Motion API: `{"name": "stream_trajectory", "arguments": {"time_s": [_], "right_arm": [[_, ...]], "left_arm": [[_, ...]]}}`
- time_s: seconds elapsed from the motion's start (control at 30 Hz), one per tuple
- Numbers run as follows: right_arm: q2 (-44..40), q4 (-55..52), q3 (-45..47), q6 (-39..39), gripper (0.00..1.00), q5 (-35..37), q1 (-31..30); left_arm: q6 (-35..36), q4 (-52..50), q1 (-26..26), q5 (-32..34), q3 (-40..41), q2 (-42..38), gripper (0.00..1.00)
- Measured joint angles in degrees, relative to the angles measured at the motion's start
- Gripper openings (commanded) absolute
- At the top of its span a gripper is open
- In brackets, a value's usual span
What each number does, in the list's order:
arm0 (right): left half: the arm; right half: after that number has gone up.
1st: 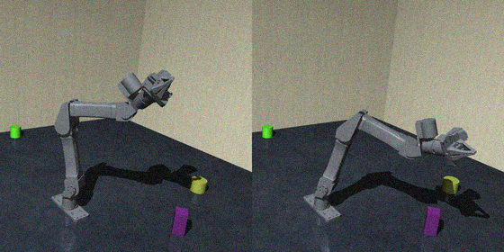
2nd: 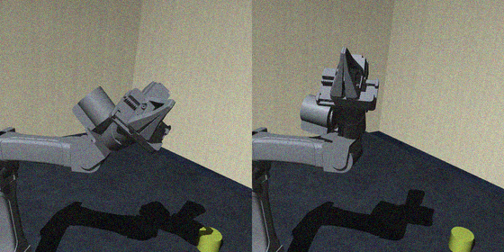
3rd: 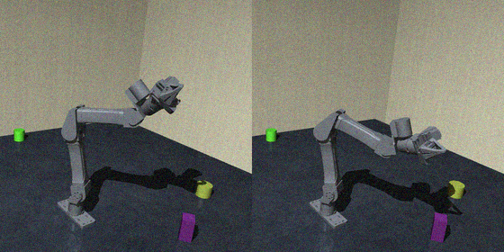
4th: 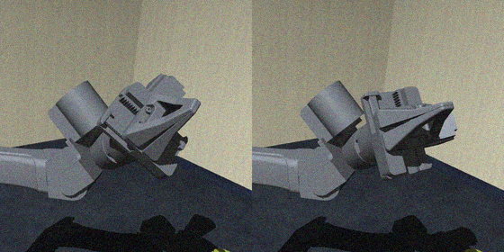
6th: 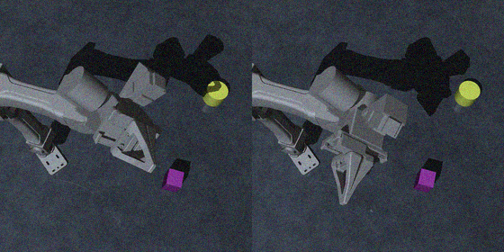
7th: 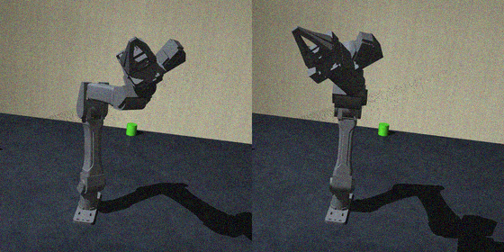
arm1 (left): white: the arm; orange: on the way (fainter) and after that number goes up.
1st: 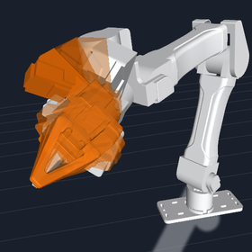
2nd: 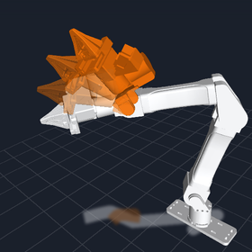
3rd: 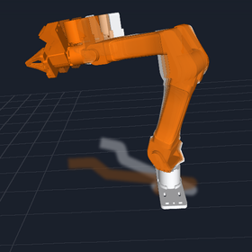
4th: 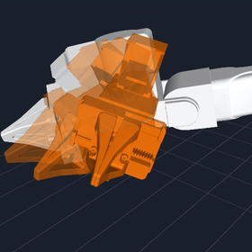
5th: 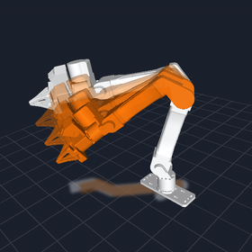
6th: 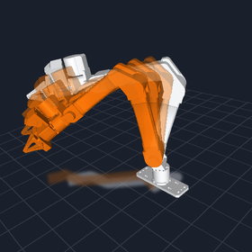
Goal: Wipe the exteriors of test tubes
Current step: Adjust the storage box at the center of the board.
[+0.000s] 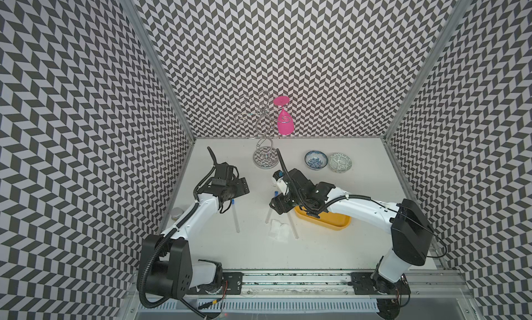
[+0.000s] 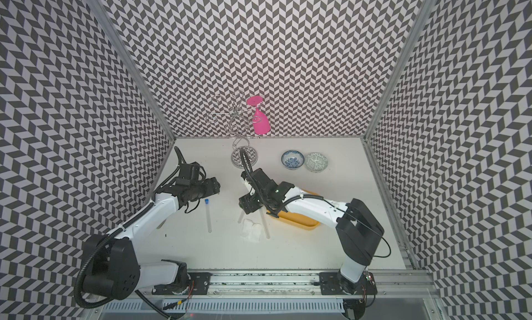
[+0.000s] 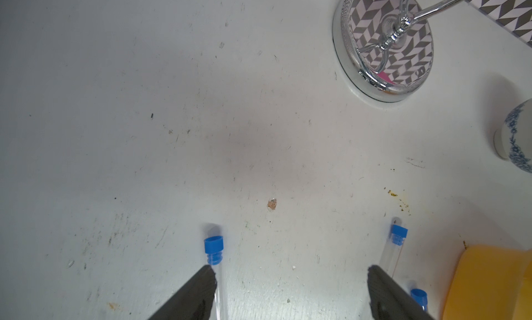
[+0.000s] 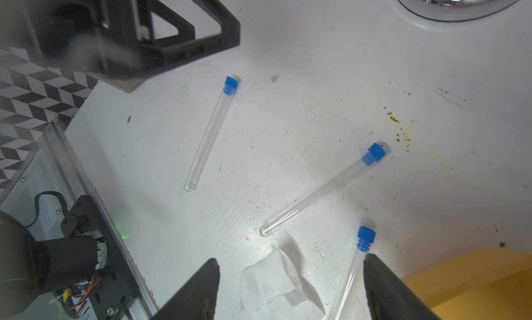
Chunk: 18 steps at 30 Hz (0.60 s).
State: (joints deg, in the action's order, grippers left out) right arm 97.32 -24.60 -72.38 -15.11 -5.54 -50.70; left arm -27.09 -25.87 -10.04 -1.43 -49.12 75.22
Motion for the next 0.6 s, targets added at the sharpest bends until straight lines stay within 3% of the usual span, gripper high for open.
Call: {"name": "stream_trajectory", "arguments": {"time_s": [0.33,0.6], "right_arm": [[-2.69,-3.41,1.49,-5.95,0.72,3.04,7.56],[1.77,-3.72,1.75,-8.13,0.63,0.28,9.84]], "left_arm": [[-0.87,-0.44,-0.02,-0.02,1.57,-0.66,0.83],[-1.07,-0.44,-0.07,-0.02,1.57,-0.68,0.83]]}}
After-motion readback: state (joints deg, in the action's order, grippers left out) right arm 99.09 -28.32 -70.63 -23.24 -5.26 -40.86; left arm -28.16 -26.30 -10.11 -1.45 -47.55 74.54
